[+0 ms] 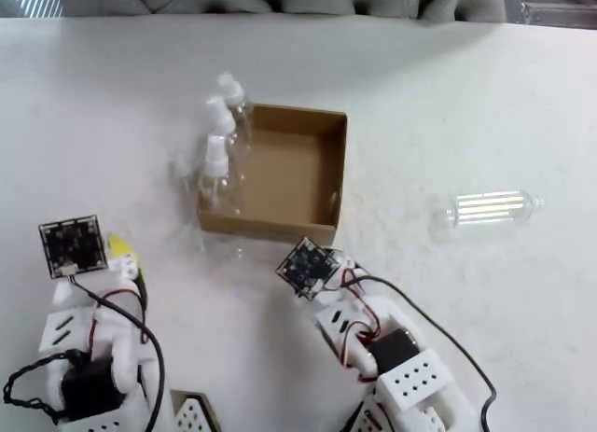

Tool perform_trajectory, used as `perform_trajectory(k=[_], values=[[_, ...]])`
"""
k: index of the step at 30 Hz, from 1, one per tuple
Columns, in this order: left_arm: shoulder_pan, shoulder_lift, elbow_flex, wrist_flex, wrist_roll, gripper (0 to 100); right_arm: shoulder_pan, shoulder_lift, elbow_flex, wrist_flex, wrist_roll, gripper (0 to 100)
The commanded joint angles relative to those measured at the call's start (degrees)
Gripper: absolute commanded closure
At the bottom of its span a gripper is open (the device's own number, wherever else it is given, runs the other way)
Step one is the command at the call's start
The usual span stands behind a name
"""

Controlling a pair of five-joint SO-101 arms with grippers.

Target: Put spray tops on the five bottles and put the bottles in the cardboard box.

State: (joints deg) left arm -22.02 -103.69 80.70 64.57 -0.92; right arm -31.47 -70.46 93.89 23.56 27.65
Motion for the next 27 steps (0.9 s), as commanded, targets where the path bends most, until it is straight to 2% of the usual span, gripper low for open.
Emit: perform_trajectory(k=[1,5,10,13,17,21,25,27], values=[[-3.47,1.45,2.46,-6.95,0.09,98,-0.92,1.01,-4.22,2.42,0.88,98.4],[-4.09,11.38,0.62,-11.16,1.23,98,-3.30,1.01,-4.92,2.42,1.14,98.4],[-4.09,30.73,-6.33,-15.74,4.22,98,-5.58,1.01,-4.92,-0.31,1.23,98.4],[-4.26,40.92,-8.53,-20.31,5.63,98,-5.76,1.01,-6.07,-0.31,5.01,98.4],[-7.43,50.77,-9.14,-27.69,8.97,98,-5.76,1.01,-7.56,-0.31,9.23,98.4],[-10.95,60.09,-12.66,-31.74,11.34,98,-8.31,1.36,-9.67,-0.31,9.67,98.3],[-11.47,70.37,-17.67,-32.35,13.01,98,-13.58,1.54,-10.29,-0.31,10.20,91.7],[-11.65,75.38,-19.96,-33.32,12.92,98,-15.96,1.63,-10.20,-0.31,13.80,88.7]])
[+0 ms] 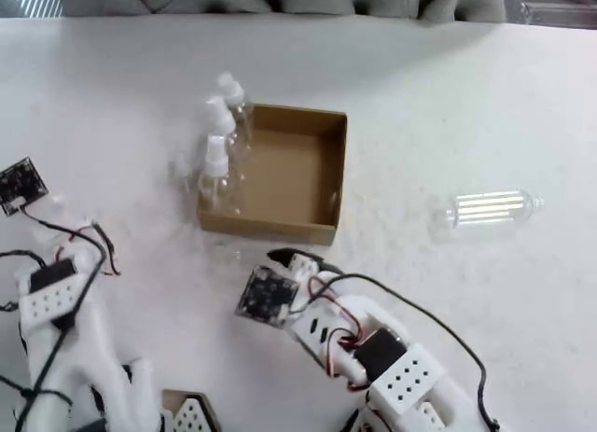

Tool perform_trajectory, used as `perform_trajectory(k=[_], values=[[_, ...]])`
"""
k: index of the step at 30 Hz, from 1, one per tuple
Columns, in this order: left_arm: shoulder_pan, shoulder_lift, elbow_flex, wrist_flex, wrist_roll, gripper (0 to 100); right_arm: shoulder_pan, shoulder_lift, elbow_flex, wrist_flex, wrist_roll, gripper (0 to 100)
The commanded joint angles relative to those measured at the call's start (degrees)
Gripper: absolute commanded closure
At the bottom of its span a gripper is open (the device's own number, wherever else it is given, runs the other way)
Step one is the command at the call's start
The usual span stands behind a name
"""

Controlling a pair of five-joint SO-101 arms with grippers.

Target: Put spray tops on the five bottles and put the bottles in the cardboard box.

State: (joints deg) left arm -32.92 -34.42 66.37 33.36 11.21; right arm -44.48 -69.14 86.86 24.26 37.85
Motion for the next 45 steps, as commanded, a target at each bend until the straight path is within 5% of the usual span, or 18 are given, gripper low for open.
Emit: perform_trajectory(k=[1,8,22,45], values=[[-0.75,8.40,-6.86,-2.20,0.79,98,-3.47,0.31,-3.16,-1.01,5.01,88.6],[-0.75,16.40,-11.96,-1.76,0.70,98,-3.91,3.21,-5.10,-1.10,5.89,85.7],[-1.71,16.40,-11.87,-1.85,0.53,98,-3.91,37.58,-22.24,-4.79,5.89,72.9],[-1.36,16.48,-11.78,-2.11,0.44,98,-3.82,58.77,-29.36,-5.93,12.84,75.8]])
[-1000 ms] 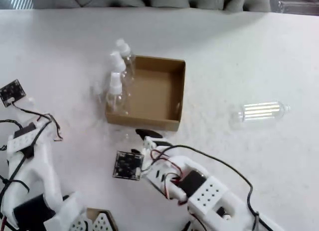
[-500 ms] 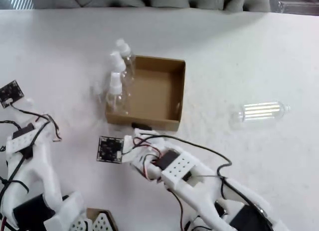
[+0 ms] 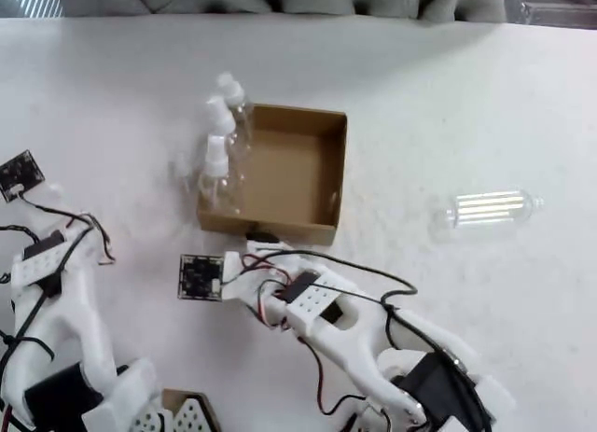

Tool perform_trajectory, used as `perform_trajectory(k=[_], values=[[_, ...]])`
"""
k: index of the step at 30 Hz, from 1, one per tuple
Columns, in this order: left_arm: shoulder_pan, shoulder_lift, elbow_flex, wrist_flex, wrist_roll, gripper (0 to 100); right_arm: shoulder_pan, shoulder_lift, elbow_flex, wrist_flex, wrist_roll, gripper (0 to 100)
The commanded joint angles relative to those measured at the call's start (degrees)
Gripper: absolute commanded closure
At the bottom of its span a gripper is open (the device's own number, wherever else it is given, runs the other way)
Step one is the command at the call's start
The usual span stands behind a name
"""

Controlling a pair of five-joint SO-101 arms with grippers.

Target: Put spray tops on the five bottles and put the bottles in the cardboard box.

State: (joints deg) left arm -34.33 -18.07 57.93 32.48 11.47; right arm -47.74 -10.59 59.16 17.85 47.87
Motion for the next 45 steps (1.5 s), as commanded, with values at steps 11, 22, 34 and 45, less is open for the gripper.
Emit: perform_trajectory(k=[11,22,34,45], values=[[0.04,0.13,-3.34,-1.23,0.18,98,-0.04,-1.10,-1.67,4.09,0.79,96.7],[0.04,0.13,-3.34,-1.32,0.18,98,10.07,-30.20,-1.67,29.67,-16.35,98.3],[0.04,0.13,-2.55,-1.32,0.18,97,50.15,-54.29,-1.49,48.57,-22.68,98.3],[0.04,0.13,-2.55,-1.32,0.18,97,79.87,-54.20,6.68,35.91,-8.88,98.1]])
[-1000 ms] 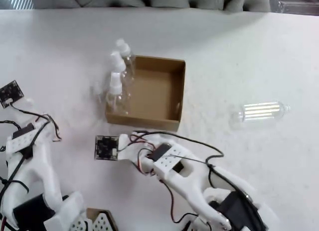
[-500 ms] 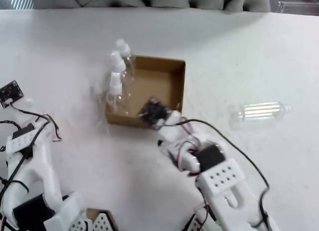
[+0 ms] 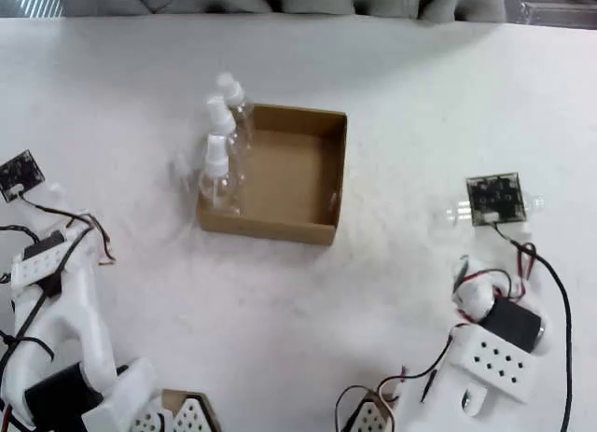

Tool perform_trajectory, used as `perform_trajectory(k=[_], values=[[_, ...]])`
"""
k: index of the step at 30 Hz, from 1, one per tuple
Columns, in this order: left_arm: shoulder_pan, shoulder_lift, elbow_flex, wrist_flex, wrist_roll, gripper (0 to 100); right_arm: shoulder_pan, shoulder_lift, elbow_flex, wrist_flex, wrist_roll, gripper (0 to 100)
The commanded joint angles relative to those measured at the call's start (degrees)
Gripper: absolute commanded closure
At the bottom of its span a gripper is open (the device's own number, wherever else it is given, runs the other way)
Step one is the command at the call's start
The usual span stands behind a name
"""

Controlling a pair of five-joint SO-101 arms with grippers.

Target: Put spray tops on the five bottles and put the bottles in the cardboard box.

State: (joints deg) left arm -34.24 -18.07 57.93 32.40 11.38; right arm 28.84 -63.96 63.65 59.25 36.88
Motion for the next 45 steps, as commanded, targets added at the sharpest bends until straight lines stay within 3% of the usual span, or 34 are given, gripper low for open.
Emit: perform_trajectory(k=[1,6,12,22,25,31,35,41,45], values=[[-0.04,0.13,-2.55,-1.23,0.26,97,4.00,-0.84,3.96,-7.78,2.11,98.1],[-0.04,0.13,-2.55,-1.23,0.26,97,5.93,-0.75,11.60,-15.08,2.11,98.1],[-0.04,0.13,-2.46,-1.23,0.26,97,7.43,1.01,12.75,-16.31,2.11,98.1],[-0.04,0.13,-2.20,-1.23,0.26,97,9.71,22.29,6.86,-24.57,2.11,98.1],[-0.13,0.13,-2.20,-1.23,0.26,97,10.24,26.86,3.87,-24.31,2.11,96.1],[-0.13,0.13,-2.11,-1.23,0.26,97,10.24,27.74,2.55,-24.13,2.11,78.3],[-0.04,0.13,-2.11,-1.23,0.26,97,9.63,28.18,0.88,-22.20,2.20,77.9],[-0.04,0.13,-2.11,-1.23,0.26,97,7.43,28.18,-6.86,-8.66,4.57,77.9],[-0.04,0.13,-2.11,-1.23,0.26,97,6.81,28.26,-8.35,-7.87,4.84,77.6]])
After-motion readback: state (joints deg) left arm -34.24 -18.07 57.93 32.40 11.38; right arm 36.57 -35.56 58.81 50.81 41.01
